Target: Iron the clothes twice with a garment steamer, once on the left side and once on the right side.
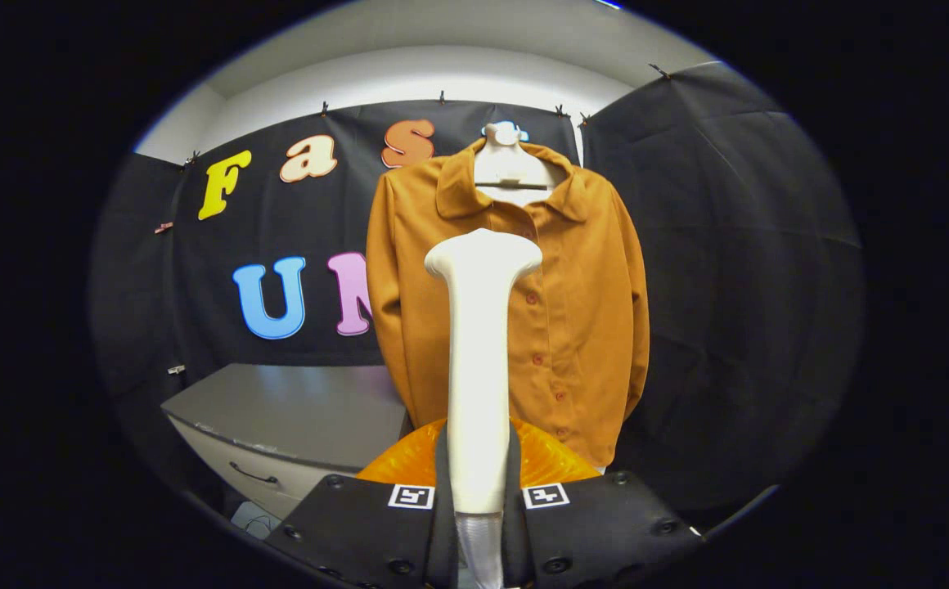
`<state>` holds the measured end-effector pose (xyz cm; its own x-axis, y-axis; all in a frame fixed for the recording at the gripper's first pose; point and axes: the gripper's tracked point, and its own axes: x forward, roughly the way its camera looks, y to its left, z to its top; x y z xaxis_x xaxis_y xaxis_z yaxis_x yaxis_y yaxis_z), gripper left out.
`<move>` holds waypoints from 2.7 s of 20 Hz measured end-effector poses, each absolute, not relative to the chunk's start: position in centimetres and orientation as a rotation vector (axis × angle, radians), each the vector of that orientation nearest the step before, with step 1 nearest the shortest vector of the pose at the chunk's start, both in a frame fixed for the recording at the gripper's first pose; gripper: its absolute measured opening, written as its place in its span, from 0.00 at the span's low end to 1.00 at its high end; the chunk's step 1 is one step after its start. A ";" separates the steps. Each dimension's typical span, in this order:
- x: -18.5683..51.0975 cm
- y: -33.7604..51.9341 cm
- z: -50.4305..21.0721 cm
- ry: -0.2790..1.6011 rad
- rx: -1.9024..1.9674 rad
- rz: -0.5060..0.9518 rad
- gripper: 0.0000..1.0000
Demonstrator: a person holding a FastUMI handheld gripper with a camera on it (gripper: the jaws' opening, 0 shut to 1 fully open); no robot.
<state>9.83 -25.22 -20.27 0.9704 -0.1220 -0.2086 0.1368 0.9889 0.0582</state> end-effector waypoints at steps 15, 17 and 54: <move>15.4 -36.0 -14.2 0.042 0.077 -0.201 0.24; 16.0 -37.3 -15.4 0.057 0.089 -0.204 0.24; 6.6 -40.3 -48.5 0.714 0.200 -0.257 0.25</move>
<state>6.61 -40.32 -48.53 0.7264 -0.1635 -0.6675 0.2992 0.9496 0.0930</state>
